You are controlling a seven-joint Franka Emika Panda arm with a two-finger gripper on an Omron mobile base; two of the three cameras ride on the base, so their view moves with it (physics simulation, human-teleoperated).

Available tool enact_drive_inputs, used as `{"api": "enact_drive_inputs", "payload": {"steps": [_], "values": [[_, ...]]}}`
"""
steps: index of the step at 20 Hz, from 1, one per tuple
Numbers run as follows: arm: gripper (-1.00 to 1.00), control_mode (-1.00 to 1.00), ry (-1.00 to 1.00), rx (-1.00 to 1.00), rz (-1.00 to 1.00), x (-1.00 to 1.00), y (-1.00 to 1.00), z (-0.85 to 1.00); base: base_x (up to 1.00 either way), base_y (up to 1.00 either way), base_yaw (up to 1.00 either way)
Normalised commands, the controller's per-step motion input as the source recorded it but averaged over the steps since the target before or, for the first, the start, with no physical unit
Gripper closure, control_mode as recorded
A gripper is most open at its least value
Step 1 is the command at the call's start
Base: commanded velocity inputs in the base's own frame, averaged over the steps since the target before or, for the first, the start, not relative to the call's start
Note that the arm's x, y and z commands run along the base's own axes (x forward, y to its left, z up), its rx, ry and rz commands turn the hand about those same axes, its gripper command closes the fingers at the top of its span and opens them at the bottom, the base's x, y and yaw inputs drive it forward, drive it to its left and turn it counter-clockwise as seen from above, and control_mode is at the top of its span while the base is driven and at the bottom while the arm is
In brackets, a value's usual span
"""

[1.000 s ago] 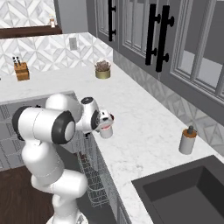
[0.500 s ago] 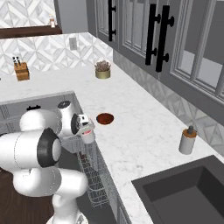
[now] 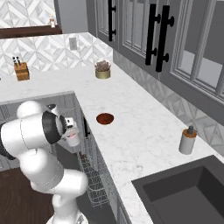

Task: Pick up the cup and bowl from the counter, place them in the dishwasher, and close the dishwasher door.

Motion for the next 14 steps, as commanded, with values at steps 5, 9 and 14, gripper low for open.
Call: {"api": "enact_drive_inputs", "payload": {"steps": [5, 9, 14], "values": [[1.00, -1.00, 0.00, -0.01, 0.00, 0.35, 0.19, -0.60, 0.00, 0.00, 0.00], [1.00, -1.00, 0.00, -0.03, 0.00, 0.43, 0.02, -0.71, 0.00, 0.00, 0.00], [1.00, -1.00, 0.00, -0.04, 0.00, 0.51, 0.00, -0.63, 0.00, 0.00, 0.00]]}}
